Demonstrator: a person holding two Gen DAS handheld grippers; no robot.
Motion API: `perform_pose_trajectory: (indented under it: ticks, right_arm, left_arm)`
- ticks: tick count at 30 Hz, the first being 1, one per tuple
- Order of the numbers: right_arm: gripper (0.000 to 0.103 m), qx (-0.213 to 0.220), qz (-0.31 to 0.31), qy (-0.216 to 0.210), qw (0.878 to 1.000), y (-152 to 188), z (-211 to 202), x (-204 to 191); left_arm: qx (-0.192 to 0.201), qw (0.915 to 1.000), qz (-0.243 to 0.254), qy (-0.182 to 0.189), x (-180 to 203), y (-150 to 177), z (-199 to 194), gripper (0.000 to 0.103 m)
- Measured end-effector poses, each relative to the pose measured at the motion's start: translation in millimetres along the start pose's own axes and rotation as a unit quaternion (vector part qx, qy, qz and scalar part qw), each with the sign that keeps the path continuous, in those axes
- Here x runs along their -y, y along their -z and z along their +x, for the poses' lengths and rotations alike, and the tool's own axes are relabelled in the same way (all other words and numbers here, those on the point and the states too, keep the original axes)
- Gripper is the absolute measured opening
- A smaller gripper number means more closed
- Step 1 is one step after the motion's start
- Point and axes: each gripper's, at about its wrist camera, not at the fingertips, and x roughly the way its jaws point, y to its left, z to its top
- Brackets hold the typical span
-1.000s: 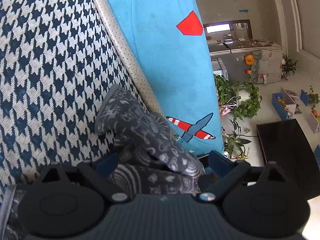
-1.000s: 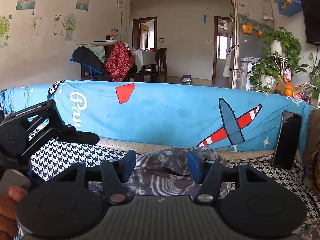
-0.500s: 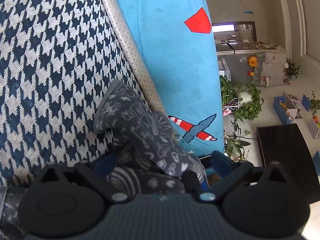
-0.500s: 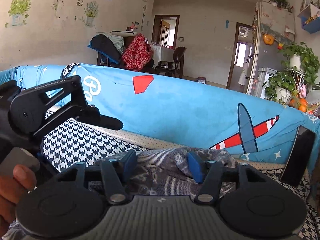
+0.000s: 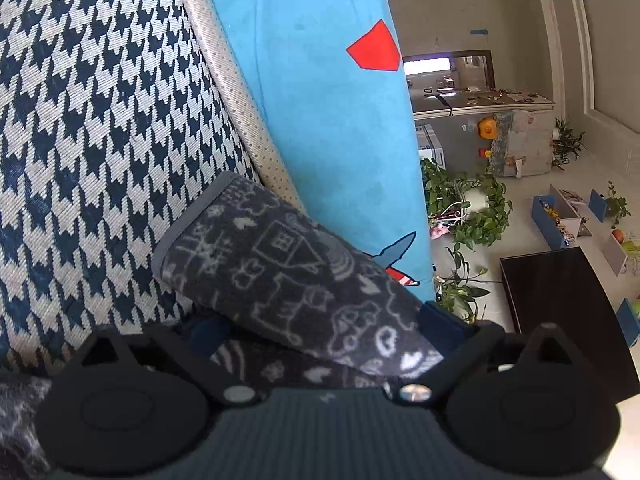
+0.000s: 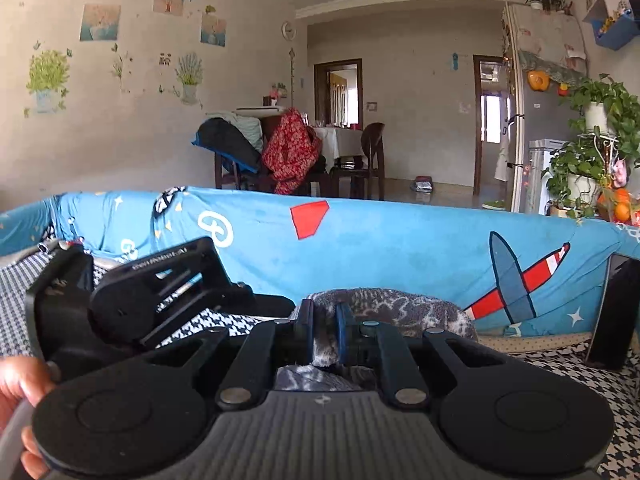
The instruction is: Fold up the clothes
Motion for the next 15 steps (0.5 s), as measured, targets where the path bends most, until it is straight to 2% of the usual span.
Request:
perform_pose_trajectory:
  ticks: [6, 10, 12, 14, 15]
  right_arm:
    - [0.012, 0.003, 0.025, -0.047, 0.999, -7, -6, 1]
    - [0.012, 0.000, 0.029, -0.077, 0.997, -7, -10, -3]
    - [0.012, -0.002, 0.023, -0.089, 0.996, -7, -11, -7]
    - [0.012, -0.007, 0.017, -0.100, 0.995, -6, -11, -10]
    - [0.012, -0.009, 0.013, -0.105, 0.994, -6, -11, -12]
  left_arm:
    - [0.014, 0.9993, -0.008, 0.035, 4, 2, -10, 0.091]
    - [0.019, 0.9988, 0.000, 0.046, 8, 3, -18, 0.070]
    - [0.020, 0.9990, 0.018, 0.037, 15, 6, -21, 0.062]
    - [0.021, 0.9989, 0.031, 0.028, 19, 8, -23, 0.049]
    - [0.022, 0.9988, 0.036, 0.023, 20, 9, -24, 0.046]
